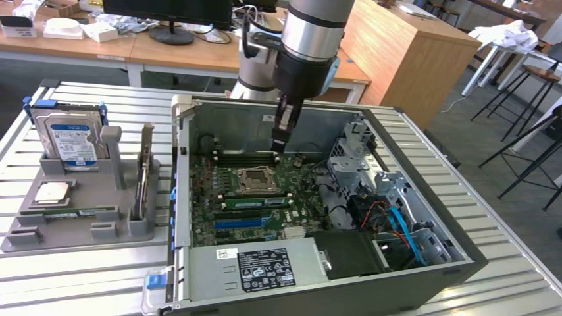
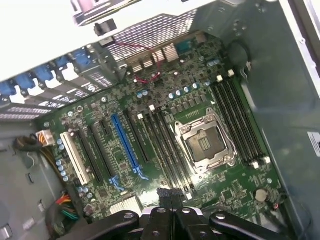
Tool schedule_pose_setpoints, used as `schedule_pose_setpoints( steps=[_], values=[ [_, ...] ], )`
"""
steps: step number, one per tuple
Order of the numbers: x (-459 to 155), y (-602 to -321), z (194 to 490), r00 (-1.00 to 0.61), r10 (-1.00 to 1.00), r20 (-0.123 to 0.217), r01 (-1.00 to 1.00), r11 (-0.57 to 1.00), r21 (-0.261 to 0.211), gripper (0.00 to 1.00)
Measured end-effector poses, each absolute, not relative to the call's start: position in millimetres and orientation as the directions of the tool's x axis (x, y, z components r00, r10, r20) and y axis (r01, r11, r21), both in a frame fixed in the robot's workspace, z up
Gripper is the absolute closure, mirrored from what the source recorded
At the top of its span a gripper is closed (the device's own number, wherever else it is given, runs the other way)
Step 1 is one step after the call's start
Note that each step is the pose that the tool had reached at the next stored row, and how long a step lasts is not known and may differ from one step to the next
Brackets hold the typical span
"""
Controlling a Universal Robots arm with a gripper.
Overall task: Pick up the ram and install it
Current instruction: 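Press down the ram until it locks into place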
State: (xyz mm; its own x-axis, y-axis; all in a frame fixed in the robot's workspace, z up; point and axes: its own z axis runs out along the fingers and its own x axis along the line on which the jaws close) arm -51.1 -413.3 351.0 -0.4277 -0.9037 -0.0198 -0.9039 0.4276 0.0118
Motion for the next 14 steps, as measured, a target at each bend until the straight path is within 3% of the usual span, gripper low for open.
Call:
schedule_pose_setpoints(
  steps=[14],
  values=[
    [-52.6,-413.3,350.3,-0.592,-0.806,-0.020,-0.806,0.592,0.012,0.90]
  ],
)
